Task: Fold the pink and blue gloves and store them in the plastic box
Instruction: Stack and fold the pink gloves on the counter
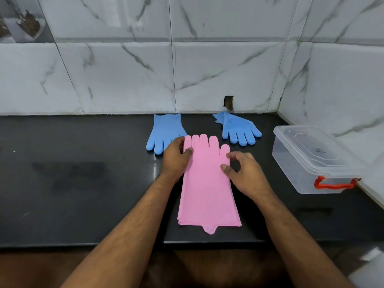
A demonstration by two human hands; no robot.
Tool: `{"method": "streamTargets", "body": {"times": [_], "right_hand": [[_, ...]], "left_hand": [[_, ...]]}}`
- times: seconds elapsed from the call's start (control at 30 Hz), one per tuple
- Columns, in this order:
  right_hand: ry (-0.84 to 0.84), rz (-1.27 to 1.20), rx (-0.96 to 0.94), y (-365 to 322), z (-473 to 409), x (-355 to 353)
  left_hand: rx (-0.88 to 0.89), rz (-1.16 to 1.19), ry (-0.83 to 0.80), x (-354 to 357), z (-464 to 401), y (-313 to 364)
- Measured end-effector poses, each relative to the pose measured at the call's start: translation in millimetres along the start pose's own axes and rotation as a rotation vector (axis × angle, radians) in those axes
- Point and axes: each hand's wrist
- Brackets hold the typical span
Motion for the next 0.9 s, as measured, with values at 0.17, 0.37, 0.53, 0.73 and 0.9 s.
{"method": "streamTargets", "body": {"times": [0.17, 0.37, 0.53, 0.73, 0.9], "right_hand": [[-0.002, 0.035, -0.002, 3, -2, 4], [0.018, 0.032, -0.002, 3, 0, 3], [0.040, 0.089, -0.040, 1, 13, 4], [-0.022, 0.002, -0.089, 6, 48, 2], [-0.025, -0.104, -0.036, 13, 75, -4]], "left_hand": [[0.007, -0.026, 0.058, -1, 3, 0], [-0.024, -0.026, 0.030, -17, 31, -3], [-0.053, -0.040, -0.051, -36, 63, 2], [-0.057, 0.006, -0.149, -54, 102, 7], [-0.053, 0.128, -0.253, -64, 122, 12]]}}
Point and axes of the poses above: each hand's wrist, its own z-axis away from the middle knuckle, its own x-axis out of the palm, y = z × x, and after that the axes turned 1 degree about x, right-handed
